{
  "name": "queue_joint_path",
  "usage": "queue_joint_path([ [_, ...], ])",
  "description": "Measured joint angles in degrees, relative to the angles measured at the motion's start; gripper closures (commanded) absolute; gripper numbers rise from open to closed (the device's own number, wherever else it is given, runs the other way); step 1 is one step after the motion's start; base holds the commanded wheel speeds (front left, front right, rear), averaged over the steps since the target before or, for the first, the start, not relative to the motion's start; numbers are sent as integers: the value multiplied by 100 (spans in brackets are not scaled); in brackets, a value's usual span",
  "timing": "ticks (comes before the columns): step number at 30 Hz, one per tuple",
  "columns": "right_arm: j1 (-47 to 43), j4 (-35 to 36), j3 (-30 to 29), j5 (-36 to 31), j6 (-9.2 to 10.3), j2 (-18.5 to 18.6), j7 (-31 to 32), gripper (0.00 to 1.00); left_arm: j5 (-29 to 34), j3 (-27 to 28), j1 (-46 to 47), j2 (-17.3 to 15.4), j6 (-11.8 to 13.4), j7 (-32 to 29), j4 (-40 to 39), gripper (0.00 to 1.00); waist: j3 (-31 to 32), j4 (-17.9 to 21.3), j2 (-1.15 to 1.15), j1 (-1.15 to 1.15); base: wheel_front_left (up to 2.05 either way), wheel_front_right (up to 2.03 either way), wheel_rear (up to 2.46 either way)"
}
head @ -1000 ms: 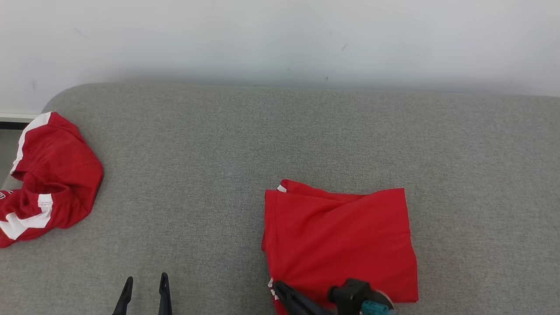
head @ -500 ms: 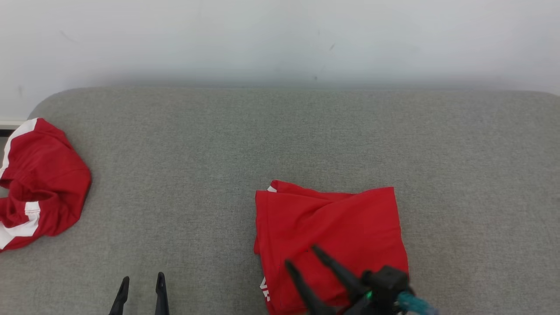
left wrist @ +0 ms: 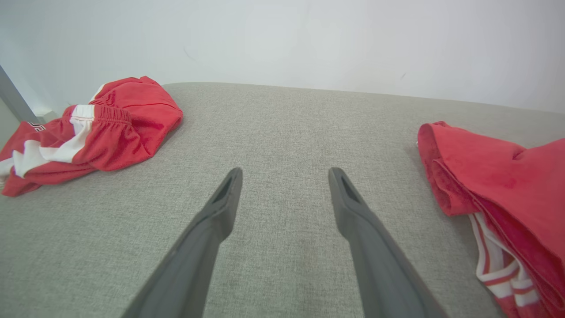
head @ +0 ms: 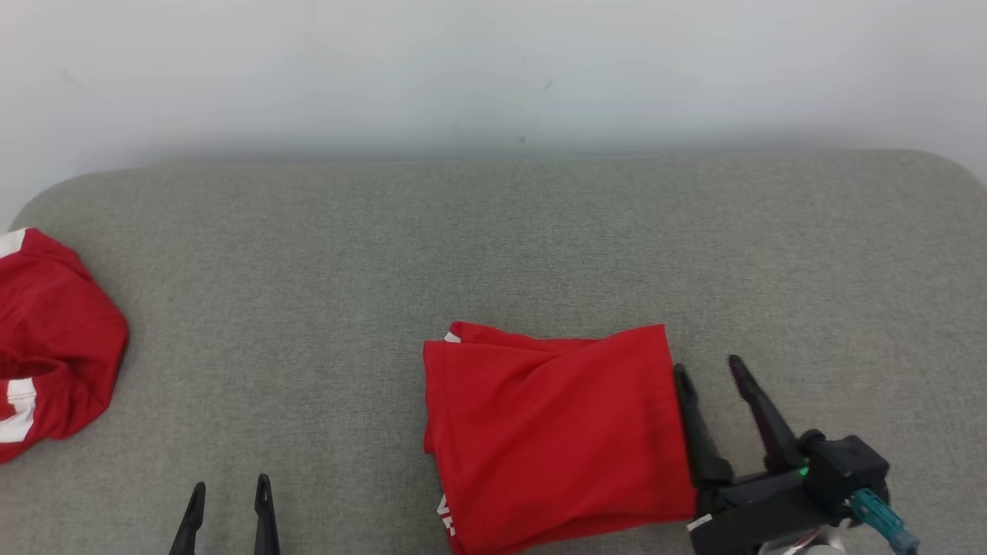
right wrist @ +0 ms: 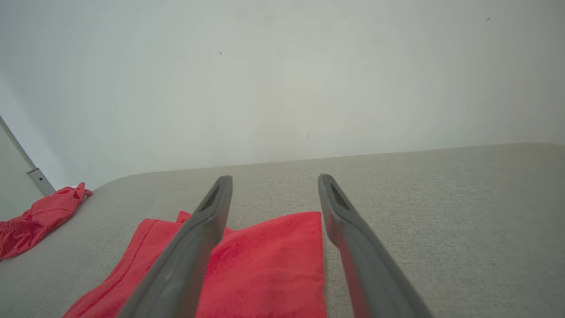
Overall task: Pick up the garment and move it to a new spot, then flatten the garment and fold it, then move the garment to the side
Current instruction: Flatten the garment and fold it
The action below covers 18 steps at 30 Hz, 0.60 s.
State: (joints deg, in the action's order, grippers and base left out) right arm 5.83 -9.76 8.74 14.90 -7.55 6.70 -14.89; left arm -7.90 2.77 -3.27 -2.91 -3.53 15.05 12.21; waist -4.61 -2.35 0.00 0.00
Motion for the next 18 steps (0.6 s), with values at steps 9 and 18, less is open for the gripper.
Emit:
queue_joint_path([
  [9,-410,138,-579,-414,0,-236,-9,0,143,42,-148,-2,62,0,-76,0,124,240,0,0,0,0,0],
  [18,-697,77,-620,-552,0,-336,-10,0,279,-99,-246,2,153,0,-102,0,293,420,0,0,0,0,0],
])
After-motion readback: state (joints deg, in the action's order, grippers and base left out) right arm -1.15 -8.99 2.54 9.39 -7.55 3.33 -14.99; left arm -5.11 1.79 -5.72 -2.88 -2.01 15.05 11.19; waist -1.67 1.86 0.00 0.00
